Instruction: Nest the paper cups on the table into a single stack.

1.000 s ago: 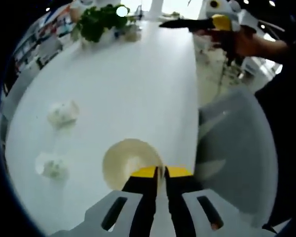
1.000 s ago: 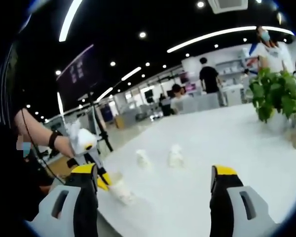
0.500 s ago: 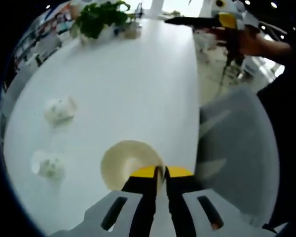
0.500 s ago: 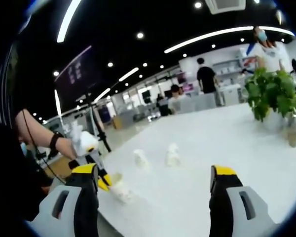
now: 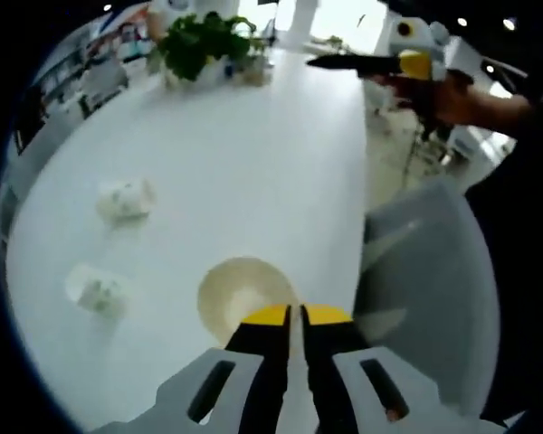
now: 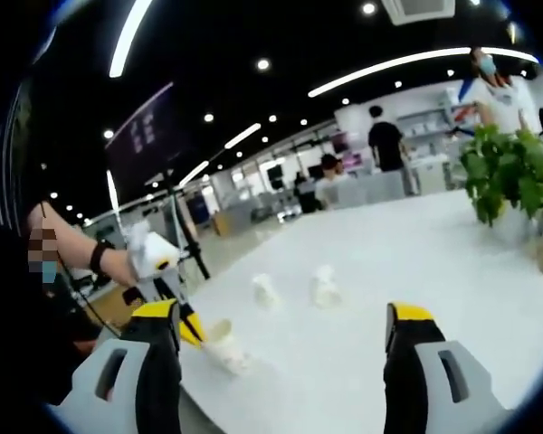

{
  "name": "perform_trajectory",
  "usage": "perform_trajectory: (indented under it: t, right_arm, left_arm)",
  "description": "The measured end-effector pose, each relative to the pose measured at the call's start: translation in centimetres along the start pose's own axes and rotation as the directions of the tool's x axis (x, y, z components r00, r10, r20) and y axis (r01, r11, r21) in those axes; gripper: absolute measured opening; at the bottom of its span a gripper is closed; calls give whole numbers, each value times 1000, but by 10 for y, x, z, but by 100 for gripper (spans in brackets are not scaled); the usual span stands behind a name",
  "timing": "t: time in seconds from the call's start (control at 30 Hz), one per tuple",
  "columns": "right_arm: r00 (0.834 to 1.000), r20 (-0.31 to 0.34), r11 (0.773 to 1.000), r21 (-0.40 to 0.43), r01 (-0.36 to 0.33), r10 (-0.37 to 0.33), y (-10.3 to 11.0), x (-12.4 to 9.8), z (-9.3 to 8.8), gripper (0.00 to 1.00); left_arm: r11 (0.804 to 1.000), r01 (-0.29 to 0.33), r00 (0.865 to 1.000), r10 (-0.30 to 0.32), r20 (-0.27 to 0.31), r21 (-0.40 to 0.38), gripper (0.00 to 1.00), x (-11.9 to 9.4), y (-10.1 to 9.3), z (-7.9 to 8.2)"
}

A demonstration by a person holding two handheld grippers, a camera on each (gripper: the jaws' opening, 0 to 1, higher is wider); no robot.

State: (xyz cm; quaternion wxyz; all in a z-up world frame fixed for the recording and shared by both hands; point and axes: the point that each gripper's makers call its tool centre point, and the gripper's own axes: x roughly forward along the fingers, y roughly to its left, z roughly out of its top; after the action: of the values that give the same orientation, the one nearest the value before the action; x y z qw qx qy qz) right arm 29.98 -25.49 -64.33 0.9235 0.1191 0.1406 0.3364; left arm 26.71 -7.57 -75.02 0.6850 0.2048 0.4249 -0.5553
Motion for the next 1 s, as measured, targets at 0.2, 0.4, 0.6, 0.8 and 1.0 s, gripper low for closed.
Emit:
perform_trajectory:
  t: [0.2, 0.4, 0.6, 0.8, 1.0]
  right_arm:
    - [1000, -5, 1000, -19, -18, 18, 5, 7, 7, 92]
    - [999, -18, 999, -29, -31, 30, 10, 13, 10, 92]
    - [998, -36, 998, -46, -48, 46, 16, 16, 9, 92]
    - [997, -54, 998, -46, -54, 51, 19, 17, 6, 92]
    - [997, -60, 997, -45, -59, 56, 24, 21, 5, 92]
  left_arm:
    - [994, -40, 989, 54, 137, -104, 2, -19, 13, 13]
    - [982, -99, 963, 136, 235, -162, 2, -35, 30, 15]
    - [968, -146, 920, 209, 331, -204, 0, -50, 45, 13]
    - [938, -177, 865, 293, 407, -298, 0, -66, 60, 14]
    - [936, -173, 834, 305, 460, -307, 5, -77, 63, 12]
